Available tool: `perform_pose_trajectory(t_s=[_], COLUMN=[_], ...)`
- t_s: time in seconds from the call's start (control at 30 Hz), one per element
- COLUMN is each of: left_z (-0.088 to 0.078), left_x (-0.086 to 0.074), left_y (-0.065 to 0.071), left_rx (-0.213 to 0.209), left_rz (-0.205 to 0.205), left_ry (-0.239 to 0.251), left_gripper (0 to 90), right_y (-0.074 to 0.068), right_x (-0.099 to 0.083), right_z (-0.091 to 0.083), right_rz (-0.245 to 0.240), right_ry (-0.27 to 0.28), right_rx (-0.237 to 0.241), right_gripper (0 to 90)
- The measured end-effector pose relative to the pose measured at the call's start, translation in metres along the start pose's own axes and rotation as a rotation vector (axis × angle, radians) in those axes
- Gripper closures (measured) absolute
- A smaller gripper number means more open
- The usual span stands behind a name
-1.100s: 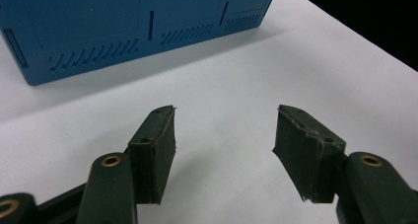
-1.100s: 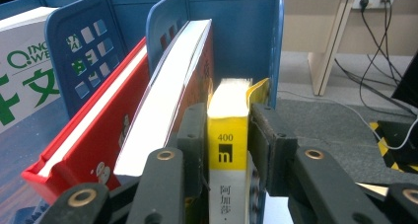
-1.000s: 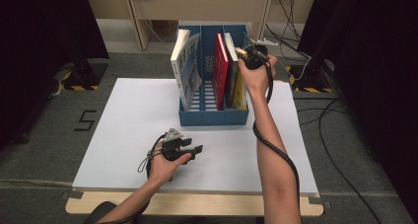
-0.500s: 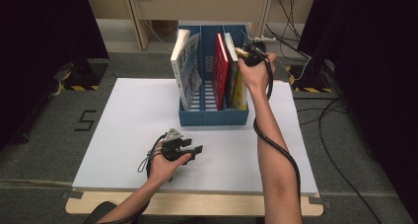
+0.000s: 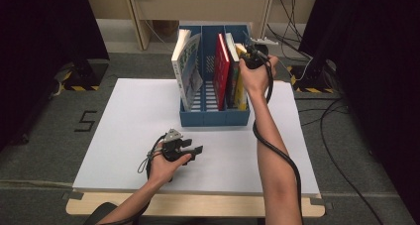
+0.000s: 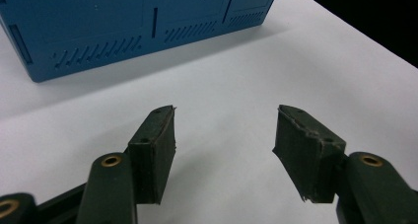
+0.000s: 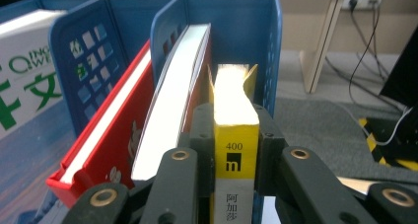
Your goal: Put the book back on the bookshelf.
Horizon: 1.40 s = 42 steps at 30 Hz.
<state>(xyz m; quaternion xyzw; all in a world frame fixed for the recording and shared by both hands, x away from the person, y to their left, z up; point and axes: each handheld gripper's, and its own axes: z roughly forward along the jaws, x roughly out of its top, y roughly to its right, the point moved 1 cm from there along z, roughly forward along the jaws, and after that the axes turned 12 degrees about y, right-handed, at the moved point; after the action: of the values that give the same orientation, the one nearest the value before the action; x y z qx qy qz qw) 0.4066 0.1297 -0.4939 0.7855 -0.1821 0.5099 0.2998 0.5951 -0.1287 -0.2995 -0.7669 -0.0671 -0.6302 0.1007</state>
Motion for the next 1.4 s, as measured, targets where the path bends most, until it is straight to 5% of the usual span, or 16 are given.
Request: perform_pose_trajectory(t_s=[0.33,1.4], left_z=[-0.001,0.001], left_x=[0.0,-0.002], left_y=[-0.001,-0.001], left_rx=[0.0,-0.003], left_rz=[-0.002,-0.002], left_ry=[0.004,-0.005], left_gripper=[40.0,40.1], right_y=[-0.002,0.005], right_x=[-0.003,-0.041], right_z=[0.0,0.018], right_rz=[0.001,0.025], right_ry=[0.175,0.201], right_rx=[-0.008,-0.012], right_gripper=[76.7,76.6])
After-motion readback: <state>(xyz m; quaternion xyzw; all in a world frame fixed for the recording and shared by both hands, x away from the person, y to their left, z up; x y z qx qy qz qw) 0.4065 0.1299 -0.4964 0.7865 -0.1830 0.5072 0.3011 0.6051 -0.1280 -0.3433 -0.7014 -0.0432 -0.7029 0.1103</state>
